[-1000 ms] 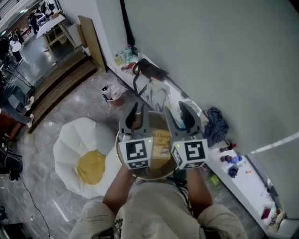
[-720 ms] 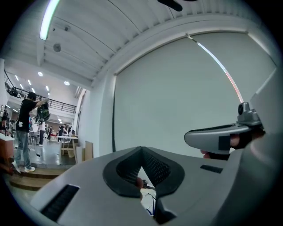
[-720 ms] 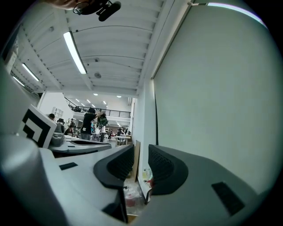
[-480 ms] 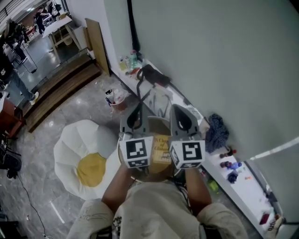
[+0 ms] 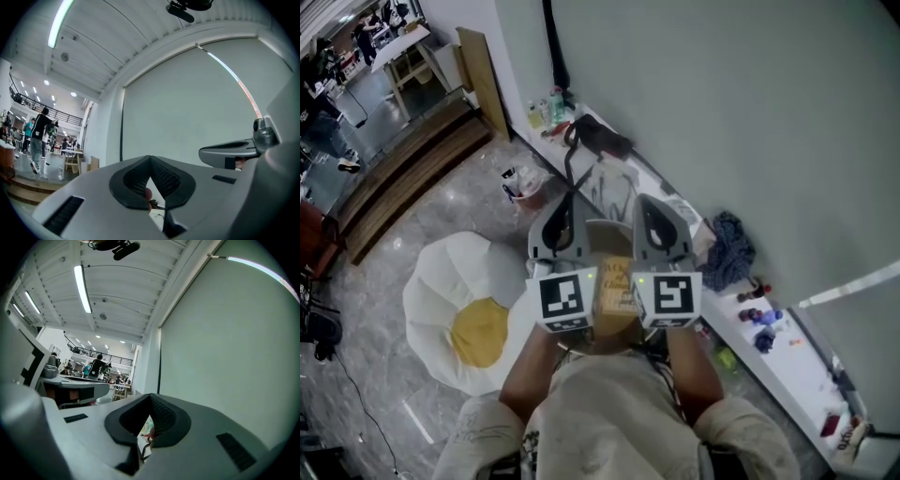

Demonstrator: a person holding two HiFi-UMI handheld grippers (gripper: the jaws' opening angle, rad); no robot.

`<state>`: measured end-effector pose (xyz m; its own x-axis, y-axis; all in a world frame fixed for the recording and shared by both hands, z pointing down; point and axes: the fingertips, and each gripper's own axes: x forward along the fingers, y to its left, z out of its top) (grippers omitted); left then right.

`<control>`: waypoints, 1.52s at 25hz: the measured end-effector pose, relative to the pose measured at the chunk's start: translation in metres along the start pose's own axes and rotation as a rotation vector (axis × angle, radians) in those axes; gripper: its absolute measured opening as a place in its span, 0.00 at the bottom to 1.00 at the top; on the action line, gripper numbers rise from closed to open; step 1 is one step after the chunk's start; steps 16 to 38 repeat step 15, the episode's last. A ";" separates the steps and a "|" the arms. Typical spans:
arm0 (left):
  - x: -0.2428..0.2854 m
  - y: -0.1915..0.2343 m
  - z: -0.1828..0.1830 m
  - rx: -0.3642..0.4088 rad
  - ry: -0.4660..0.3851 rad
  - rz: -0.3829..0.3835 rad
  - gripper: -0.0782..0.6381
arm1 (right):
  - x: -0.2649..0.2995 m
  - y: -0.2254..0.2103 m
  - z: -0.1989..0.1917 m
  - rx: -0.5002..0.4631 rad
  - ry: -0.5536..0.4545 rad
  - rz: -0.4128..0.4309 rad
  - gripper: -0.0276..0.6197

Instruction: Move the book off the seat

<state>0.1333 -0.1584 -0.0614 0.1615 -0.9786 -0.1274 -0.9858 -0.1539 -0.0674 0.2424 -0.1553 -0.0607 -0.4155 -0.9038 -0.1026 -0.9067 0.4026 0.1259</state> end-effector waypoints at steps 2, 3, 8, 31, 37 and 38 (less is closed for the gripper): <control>0.001 0.001 -0.001 -0.005 -0.001 0.003 0.11 | 0.001 0.000 -0.002 -0.003 -0.002 -0.013 0.05; 0.001 0.001 -0.002 -0.008 -0.003 0.004 0.11 | 0.002 0.000 -0.003 0.000 -0.001 -0.015 0.05; -0.001 0.000 -0.006 -0.007 -0.010 0.005 0.11 | 0.003 0.000 -0.005 0.007 0.000 -0.020 0.05; -0.001 0.000 -0.012 0.011 -0.003 0.006 0.11 | 0.007 -0.002 -0.009 0.014 0.007 -0.019 0.05; -0.001 0.000 -0.012 0.011 -0.003 0.006 0.11 | 0.007 -0.002 -0.009 0.014 0.007 -0.019 0.05; -0.001 0.000 -0.012 0.011 -0.003 0.006 0.11 | 0.007 -0.002 -0.009 0.014 0.007 -0.019 0.05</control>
